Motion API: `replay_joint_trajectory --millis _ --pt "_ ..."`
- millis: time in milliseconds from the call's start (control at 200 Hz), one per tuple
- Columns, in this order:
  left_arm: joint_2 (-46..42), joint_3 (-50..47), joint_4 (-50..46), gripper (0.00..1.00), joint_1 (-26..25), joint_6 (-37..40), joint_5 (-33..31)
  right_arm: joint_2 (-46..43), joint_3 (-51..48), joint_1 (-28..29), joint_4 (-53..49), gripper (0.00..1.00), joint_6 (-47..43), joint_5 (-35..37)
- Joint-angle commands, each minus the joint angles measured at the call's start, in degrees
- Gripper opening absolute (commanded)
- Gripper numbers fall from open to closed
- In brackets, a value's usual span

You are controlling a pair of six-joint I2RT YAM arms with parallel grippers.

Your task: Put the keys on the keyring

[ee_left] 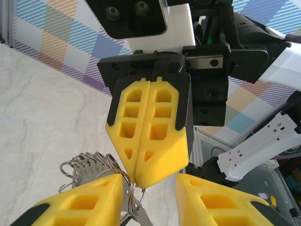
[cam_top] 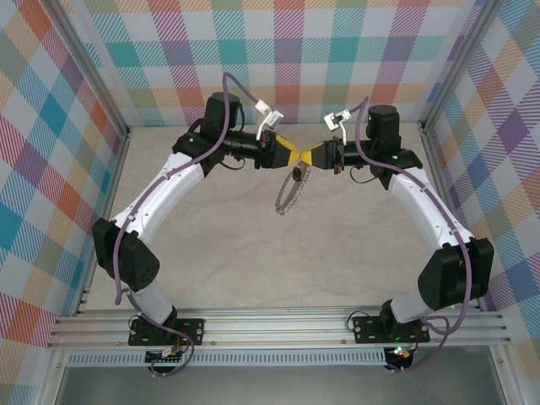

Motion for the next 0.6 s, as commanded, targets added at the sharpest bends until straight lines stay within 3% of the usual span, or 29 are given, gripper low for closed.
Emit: replay_joint_trajectory --millis 0,295,595 --pt "0.6 -0.6 0.6 0.35 -0.4 0.4 2.6 -0.3 -0.3 -0.4 1.9 0.00 -0.2 -0.8" --pt "1.0 -1.4 0.1 0.33 -0.6 0.9 3.9 -0.3 -0.3 -0.4 2.1 0.00 0.1 -0.7" --pt "1.1 -1.6 1.0 0.19 -0.9 0.7 4.3 -0.1 -0.4 -0.4 2.7 0.00 0.5 -0.5"
